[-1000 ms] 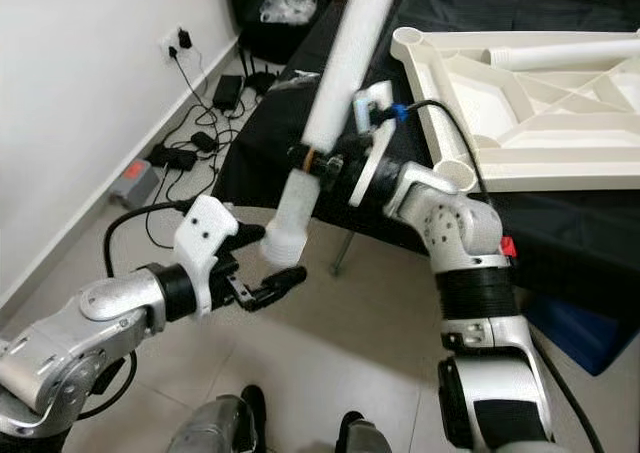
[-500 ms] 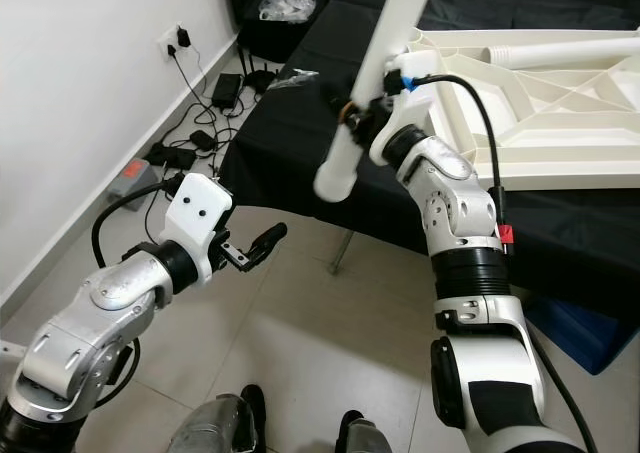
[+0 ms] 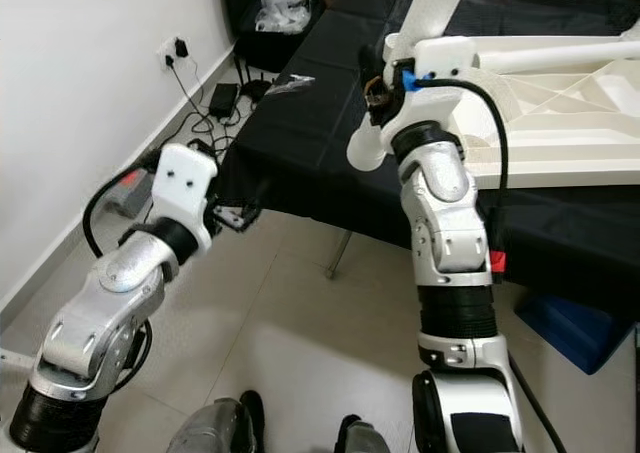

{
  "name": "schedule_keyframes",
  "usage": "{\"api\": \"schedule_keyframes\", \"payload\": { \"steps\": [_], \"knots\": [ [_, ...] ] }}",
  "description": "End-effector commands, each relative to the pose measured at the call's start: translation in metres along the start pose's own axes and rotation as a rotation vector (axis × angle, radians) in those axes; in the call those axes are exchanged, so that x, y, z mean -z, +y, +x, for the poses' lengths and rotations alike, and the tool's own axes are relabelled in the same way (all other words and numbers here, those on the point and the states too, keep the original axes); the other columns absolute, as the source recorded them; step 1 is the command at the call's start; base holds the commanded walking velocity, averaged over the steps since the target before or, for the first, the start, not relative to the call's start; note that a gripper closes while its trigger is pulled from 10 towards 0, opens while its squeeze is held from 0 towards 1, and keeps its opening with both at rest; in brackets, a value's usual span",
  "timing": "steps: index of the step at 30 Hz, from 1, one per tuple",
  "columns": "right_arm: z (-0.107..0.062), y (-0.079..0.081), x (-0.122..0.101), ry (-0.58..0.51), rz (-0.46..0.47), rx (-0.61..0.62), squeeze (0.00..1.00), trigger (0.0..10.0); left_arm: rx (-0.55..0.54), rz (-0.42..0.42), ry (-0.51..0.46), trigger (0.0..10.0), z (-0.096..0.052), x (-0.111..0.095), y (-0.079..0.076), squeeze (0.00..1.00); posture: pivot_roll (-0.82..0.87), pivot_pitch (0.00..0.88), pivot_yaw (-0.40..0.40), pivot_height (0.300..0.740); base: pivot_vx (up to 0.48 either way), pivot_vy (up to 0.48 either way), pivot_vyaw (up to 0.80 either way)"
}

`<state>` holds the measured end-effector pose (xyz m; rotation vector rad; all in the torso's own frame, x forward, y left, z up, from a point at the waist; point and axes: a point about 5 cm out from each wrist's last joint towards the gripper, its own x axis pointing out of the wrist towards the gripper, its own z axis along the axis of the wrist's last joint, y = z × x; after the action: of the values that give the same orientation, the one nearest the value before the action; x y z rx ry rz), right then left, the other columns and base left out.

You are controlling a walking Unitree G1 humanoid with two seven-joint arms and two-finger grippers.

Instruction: Building children table

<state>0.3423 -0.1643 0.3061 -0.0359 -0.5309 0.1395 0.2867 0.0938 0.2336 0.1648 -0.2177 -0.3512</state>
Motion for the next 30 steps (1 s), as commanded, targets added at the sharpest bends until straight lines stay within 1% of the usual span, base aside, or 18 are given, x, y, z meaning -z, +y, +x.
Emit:
{"api": "schedule_keyframes", "payload": {
  "steps": [1, 2, 7, 8, 15, 16, 19, 20, 23, 26, 28, 30],
  "knots": [
    [-0.001, 0.002, -0.001, -0.013, -0.006, 0.014, 0.00, 10.0, -0.008, 0.000, -0.001, 10.0, 0.001, 0.002, -0.001, 0.00, 0.15, 0.158, 0.011, 0.740, 0.300, -0.371, 0.00],
    [0.000, 0.002, -0.001, -0.008, -0.019, 0.019, 0.00, 10.0, -0.019, 0.004, 0.002, 10.0, 0.002, 0.003, 0.000, 0.00, 0.14, 0.158, 0.006, 0.740, 0.300, -0.371, 0.00],
    [-0.001, 0.005, -0.001, 0.001, -0.011, 0.011, 0.00, 10.0, -0.016, 0.006, 0.001, 10.0, 0.003, 0.004, 0.000, 0.00, 0.15, 0.161, 0.004, 0.740, 0.301, -0.370, 0.00],
    [-0.001, 0.005, -0.001, 0.002, -0.009, 0.012, 0.00, 10.0, -0.016, 0.027, -0.005, 10.0, 0.003, 0.003, 0.000, 0.00, 0.14, 0.164, 0.006, 0.740, 0.300, -0.371, 0.00],
    [-0.002, 0.006, -0.001, -0.003, 0.001, 0.026, 0.00, 10.0, -0.027, 0.023, -0.010, 10.0, 0.004, 0.005, 0.001, 0.00, 0.15, 0.166, 0.003, 0.740, 0.331, -0.343, 0.00],
    [-0.002, 0.006, -0.001, -0.007, -0.003, 0.023, 0.00, 10.0, -0.036, 0.012, -0.012, 10.0, 0.004, 0.005, 0.002, 0.00, 0.15, 0.165, 0.003, 0.740, 0.371, -0.300, 0.00],
    [-0.001, 0.007, -0.002, -0.011, 0.003, 0.021, 0.00, 10.0, -0.054, 0.018, -0.021, 10.0, 0.005, 0.004, 0.004, 0.00, 0.15, 0.166, 0.003, 0.740, 0.426, 0.000, 0.00],
    [-0.001, 0.006, -0.003, -0.016, 0.004, 0.020, 0.00, 10.0, -0.074, -0.004, -0.024, 10.0, 0.005, 0.004, 0.006, 0.00, 0.15, 0.165, 0.001, 0.740, 0.000, 0.000, 0.00],
    [0.001, 0.004, -0.005, -0.026, 0.020, 0.009, 0.00, 10.0, -0.092, -0.022, -0.014, 10.0, 0.005, 0.005, 0.009, 0.00, 0.15, 0.166, 0.002, 0.740, 0.000, 0.000, 0.00],
    [0.002, 0.004, -0.006, -0.030, 0.029, 0.000, 0.00, 10.0, -0.089, -0.033, -0.009, 10.0, 0.004, 0.005, 0.009, 0.00, 0.15, 0.167, 0.002, 0.740, 0.000, 0.000, 0.00],
    [0.005, 0.004, -0.009, -0.037, 0.082, -0.044, 0.00, 10.0, -0.083, -0.033, -0.002, 10.0, 0.002, 0.008, 0.007, 0.00, 0.15, 0.166, 0.003, 0.740, 0.000, 0.000, 0.00],
    [0.006, 0.005, -0.009, -0.033, 0.154, -0.087, 0.00, 10.0, -0.075, -0.034, -0.002, 10.0, 0.000, 0.010, 0.003, 0.00, 0.15, 0.165, 0.003, 0.740, 0.000, 0.000, 0.00]
  ]
}}
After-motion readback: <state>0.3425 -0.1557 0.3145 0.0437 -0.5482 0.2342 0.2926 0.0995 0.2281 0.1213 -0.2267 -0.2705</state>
